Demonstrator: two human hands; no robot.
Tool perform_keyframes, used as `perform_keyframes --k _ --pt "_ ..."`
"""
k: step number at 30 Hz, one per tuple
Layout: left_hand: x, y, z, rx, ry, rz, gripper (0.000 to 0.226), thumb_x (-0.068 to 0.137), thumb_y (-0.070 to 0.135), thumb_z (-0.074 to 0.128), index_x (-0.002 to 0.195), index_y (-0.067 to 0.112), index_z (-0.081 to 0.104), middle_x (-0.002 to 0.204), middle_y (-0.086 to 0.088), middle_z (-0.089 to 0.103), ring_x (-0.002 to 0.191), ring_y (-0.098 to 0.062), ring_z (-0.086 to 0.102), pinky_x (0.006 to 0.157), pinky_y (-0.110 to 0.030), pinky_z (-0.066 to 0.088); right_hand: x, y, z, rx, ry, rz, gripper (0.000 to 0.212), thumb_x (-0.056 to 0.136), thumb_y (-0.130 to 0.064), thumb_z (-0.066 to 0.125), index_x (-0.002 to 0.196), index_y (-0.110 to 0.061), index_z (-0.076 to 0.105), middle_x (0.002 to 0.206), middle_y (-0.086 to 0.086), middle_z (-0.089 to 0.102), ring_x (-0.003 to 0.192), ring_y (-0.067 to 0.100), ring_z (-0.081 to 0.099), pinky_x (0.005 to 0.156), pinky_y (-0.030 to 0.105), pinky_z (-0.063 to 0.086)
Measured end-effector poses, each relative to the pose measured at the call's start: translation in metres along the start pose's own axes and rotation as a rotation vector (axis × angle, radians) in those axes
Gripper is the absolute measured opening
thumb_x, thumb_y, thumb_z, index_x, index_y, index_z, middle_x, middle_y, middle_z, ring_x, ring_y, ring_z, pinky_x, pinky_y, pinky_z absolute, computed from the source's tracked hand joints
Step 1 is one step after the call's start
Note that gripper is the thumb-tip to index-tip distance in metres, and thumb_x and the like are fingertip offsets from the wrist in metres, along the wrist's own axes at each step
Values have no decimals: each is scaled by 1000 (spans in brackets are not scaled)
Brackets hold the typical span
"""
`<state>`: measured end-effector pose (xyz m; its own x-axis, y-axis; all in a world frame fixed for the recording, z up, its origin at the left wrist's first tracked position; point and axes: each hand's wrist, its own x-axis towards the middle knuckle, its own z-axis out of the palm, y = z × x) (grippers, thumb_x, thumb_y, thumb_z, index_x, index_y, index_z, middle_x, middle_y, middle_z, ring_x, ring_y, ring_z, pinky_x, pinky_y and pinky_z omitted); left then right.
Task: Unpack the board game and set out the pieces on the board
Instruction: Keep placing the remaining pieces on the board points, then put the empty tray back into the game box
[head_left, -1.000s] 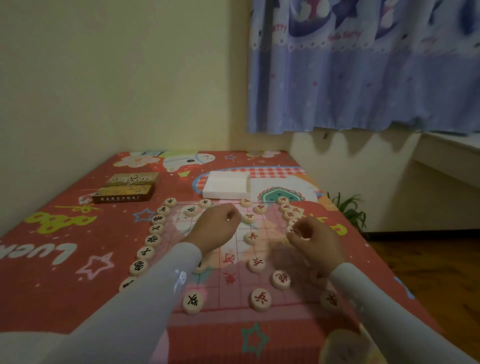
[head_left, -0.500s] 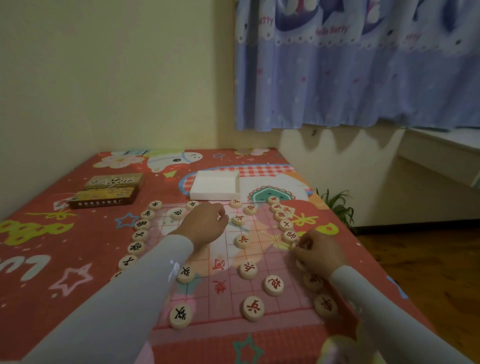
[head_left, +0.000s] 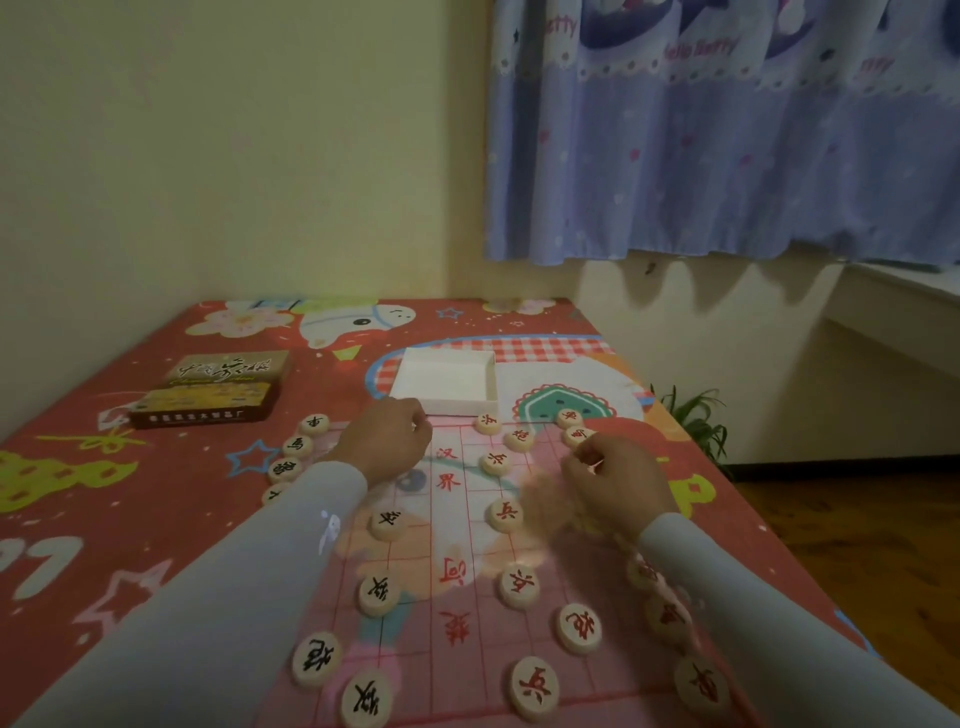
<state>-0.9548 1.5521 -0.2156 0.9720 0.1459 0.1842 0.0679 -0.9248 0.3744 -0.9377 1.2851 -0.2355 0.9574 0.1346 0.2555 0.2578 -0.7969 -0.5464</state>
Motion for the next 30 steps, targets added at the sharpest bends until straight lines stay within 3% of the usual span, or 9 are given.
perform_keyframes --k 5,10,12,16,19,25,28,30 --pt "19 -30 -2 -4 13 -60 22 95 27 47 96 14 65 93 -2 65 80 -17 59 66 -30 44 38 -34 26 -12 -68 -79 25 89 -42 57 100 -22 68 99 -5 67 87 13 59 75 30 51" --pt "48 -57 -7 5 41 -95 23 95 24 43 83 13 60 83 -4 62 73 -17 58 59 -29 40 91 -63 55 -53 -145 -101 33 92 -47 50 115 -27 60 119 -1 57 99 17 56 84 33 51" --pt "63 -63 -5 -4 39 -93 21 95 23 44 86 14 61 83 -2 63 72 -16 58 59 -28 41 113 -69 66 -68 -189 -79 40 92 -50 47 123 -26 55 128 4 51 104 21 56 88 35 49" --pt "94 -69 6 124 14 28 27 96 28 40 102 13 62 102 -9 63 90 -25 60 77 -36 50 151 -71 86 -138 -302 -22 57 92 -57 43 137 -21 47 135 9 51 111 25 57 91 33 46" --pt "115 -73 18 271 -88 129 39 100 34 31 115 12 61 124 -12 56 112 -31 53 93 -40 44 168 -76 99 -172 -347 -24 60 94 -56 42 137 -14 49 133 10 54 112 24 57 84 30 44" --pt "130 -98 15 288 -199 43 47 102 34 25 98 5 62 104 -12 57 102 -29 53 86 -37 40 201 -94 130 -229 -378 -133 54 93 -54 44 118 -9 60 120 11 60 103 25 57 74 27 36" --pt "128 -116 -2 116 -131 -4 42 102 34 30 85 7 57 92 -11 60 90 -29 56 80 -36 42 208 -109 144 -260 -411 -159 55 93 -55 44 119 -9 60 120 12 60 103 25 58 75 28 40" --pt "123 -133 -16 98 -14 -23 38 101 33 33 91 8 60 95 -9 63 92 -28 58 84 -37 43 207 -118 150 -266 -376 -159 57 92 -55 45 123 -10 59 125 12 57 107 26 57 83 30 45"
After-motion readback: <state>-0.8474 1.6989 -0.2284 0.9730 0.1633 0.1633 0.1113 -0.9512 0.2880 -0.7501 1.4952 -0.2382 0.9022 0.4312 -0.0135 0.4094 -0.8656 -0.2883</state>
